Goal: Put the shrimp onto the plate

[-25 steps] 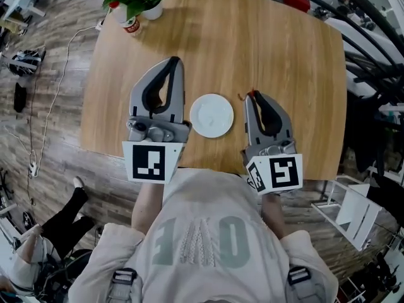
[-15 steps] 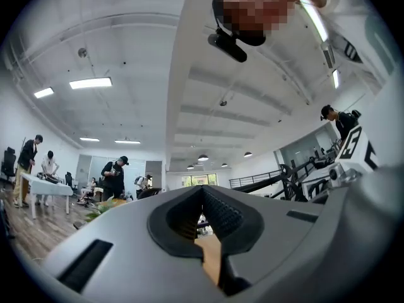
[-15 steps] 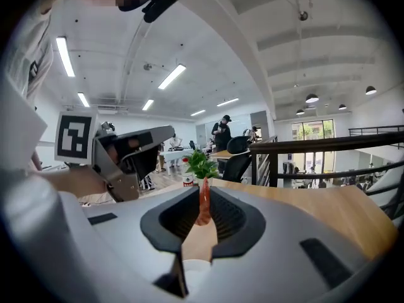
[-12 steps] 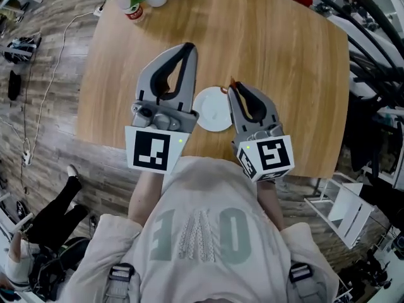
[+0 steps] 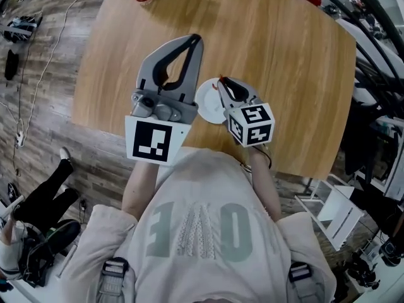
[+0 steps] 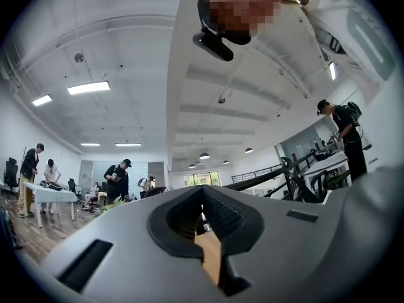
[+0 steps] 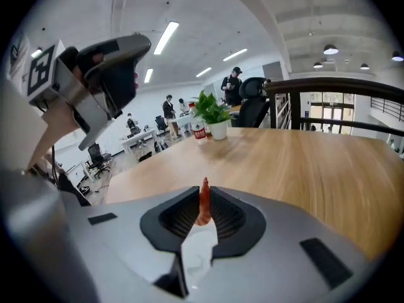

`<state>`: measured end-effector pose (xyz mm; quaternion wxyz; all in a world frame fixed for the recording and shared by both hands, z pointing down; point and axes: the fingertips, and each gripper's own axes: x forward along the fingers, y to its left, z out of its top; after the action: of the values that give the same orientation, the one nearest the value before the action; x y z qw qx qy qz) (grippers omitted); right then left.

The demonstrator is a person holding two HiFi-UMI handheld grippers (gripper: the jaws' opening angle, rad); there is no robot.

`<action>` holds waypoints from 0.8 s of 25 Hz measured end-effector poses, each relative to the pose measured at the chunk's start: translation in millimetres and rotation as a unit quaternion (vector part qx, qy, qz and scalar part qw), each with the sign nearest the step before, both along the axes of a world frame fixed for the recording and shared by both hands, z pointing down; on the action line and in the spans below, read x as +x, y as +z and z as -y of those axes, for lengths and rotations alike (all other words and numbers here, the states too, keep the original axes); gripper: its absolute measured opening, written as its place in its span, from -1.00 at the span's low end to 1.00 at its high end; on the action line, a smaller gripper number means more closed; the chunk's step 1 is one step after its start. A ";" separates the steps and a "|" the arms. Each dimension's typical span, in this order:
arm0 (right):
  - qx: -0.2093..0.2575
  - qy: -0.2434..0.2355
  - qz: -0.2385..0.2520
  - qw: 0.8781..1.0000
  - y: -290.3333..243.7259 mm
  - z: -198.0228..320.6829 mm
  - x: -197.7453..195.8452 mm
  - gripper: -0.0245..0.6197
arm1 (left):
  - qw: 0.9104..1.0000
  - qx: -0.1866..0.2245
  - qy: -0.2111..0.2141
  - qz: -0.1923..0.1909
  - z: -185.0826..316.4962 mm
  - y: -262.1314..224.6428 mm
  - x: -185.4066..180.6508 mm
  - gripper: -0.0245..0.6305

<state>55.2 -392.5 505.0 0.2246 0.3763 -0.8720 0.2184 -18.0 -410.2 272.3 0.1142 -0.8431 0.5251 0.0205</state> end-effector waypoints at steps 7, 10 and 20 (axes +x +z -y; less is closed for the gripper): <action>-0.092 -0.034 -0.043 0.994 60.6 -16.6 -5.2 -0.74 | 1.000 -0.011 -0.004 0.011 4.7 8.5 -1.1 -0.90; -0.108 -0.045 -0.055 0.992 72.7 -25.9 -4.3 -0.74 | 1.000 -0.014 -0.003 0.027 3.3 14.2 0.6 -0.90; -0.088 -0.040 -0.093 0.991 77.6 -31.5 0.4 -0.73 | 1.000 -0.018 -0.005 0.002 5.5 10.9 -3.9 -0.90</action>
<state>55.6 -361.1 582.6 0.3455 0.3383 -0.8393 0.2487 -21.9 -415.7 283.2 0.0998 -0.8424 0.5295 0.0091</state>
